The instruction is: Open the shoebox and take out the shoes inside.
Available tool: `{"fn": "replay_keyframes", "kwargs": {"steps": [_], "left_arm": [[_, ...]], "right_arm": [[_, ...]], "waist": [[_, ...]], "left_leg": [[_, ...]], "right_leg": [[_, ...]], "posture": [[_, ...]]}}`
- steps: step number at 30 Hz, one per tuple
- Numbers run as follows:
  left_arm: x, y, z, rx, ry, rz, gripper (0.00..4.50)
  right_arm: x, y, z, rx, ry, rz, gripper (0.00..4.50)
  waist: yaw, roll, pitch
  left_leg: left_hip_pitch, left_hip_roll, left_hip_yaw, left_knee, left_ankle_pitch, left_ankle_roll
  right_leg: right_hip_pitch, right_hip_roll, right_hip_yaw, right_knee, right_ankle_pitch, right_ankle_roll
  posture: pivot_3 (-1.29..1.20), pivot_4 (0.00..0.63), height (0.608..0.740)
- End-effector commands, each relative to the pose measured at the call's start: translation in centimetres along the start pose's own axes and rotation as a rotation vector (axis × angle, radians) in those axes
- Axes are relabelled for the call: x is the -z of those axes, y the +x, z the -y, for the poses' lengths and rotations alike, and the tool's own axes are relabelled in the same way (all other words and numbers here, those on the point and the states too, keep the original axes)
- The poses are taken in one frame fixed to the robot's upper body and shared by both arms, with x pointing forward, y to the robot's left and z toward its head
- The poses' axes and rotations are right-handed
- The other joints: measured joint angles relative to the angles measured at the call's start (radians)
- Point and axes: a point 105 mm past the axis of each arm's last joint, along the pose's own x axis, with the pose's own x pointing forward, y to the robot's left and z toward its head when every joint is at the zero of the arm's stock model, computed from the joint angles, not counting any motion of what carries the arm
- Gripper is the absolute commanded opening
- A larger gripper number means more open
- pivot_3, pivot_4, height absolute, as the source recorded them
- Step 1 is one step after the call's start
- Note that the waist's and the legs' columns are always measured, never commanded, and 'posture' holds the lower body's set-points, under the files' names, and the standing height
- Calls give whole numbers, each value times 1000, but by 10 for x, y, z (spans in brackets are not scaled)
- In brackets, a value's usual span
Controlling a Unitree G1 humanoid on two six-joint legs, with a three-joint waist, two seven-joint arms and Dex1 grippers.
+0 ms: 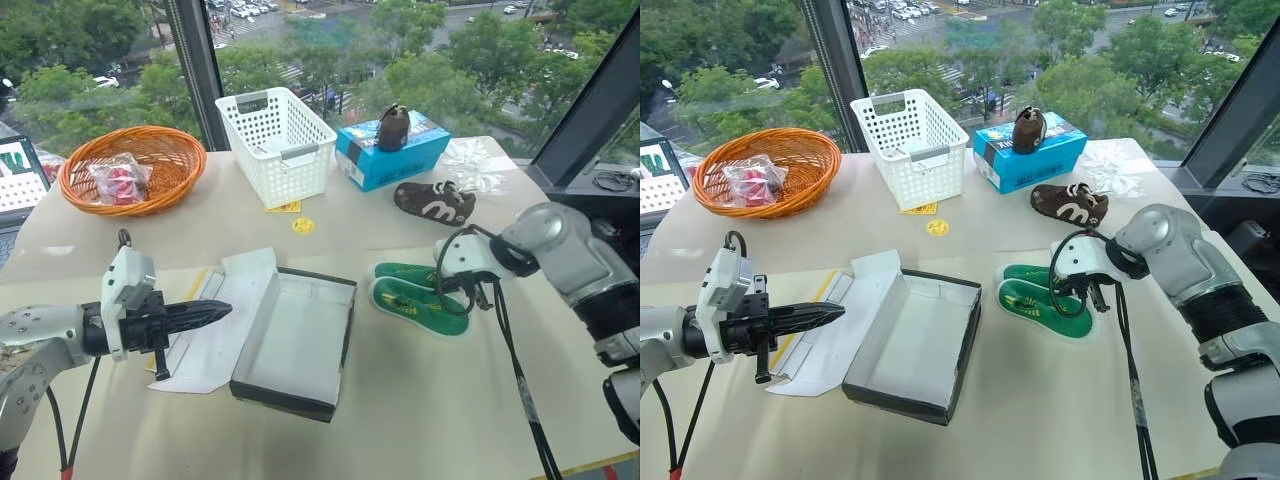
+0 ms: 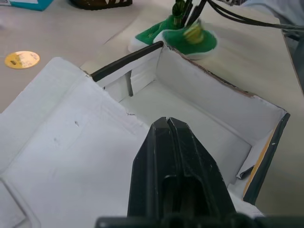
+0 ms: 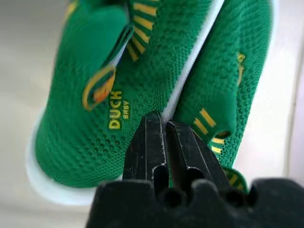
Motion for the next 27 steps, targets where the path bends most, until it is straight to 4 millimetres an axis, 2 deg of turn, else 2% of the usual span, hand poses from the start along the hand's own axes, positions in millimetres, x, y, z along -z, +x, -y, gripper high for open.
{"fn": "replay_keyframes", "kwargs": {"steps": [1,3,6,9,13,17,20,21,24,27], "left_arm": [[-9,-1,3,4,34,8,0],[-9,-1,3,7,33,9,0],[-9,0,3,9,33,11,0],[-9,1,2,10,33,13,0],[-8,1,-2,-3,38,16,0],[-6,1,-8,-46,33,35,0],[-3,-5,-22,-140,6,75,0],[0,-9,-30,-197,-1,86,0],[13,-27,-60,-460,-25,124,0],[28,-37,-81,-695,-91,157,0]], "right_arm": [[0,1,3,42,-5,10,777],[-4,1,5,62,-7,26,1310],[-13,-5,13,126,-42,49,2416],[-19,-18,21,173,-28,62,2416],[-26,-50,28,246,-26,84,2416],[-38,-78,23,272,18,167,2416],[-44,-96,23,338,119,261,2416],[-43,-103,27,389,177,295,2416],[-23,-119,34,617,347,315,2416],[0,-124,34,843,550,339,2416]], "waist": [[-1,0,0],[-3,0,0],[-6,0,0],[-9,0,0],[-9,0,0],[-8,0,0],[-5,0,0],[-5,0,0],[-1,0,0],[8,0,0]], "left_leg": [[0,0,0,0,0,0],[0,0,0,0,0,0],[1,0,0,0,0,0],[1,0,0,0,1,-1],[2,0,0,0,1,-1],[1,0,0,0,1,-1],[1,0,0,0,0,0],[1,0,0,0,0,1],[1,0,1,1,-1,1],[1,0,0,1,-1,1]], "right_leg": [[0,0,0,0,0,0],[0,0,0,-1,0,0],[1,0,1,0,0,0],[1,0,1,1,0,0],[1,0,1,2,1,0],[1,0,1,2,1,0],[1,0,1,1,1,0],[1,0,1,1,1,0],[1,0,1,1,1,1],[2,-1,1,1,2,1]], "posture": [[0,150,731],[0,150,731],[0,150,731],[0,150,731],[0,150,731],[0,150,731],[0,150,731],[0,150,731],[0,150,731],[0,150,731]]}}
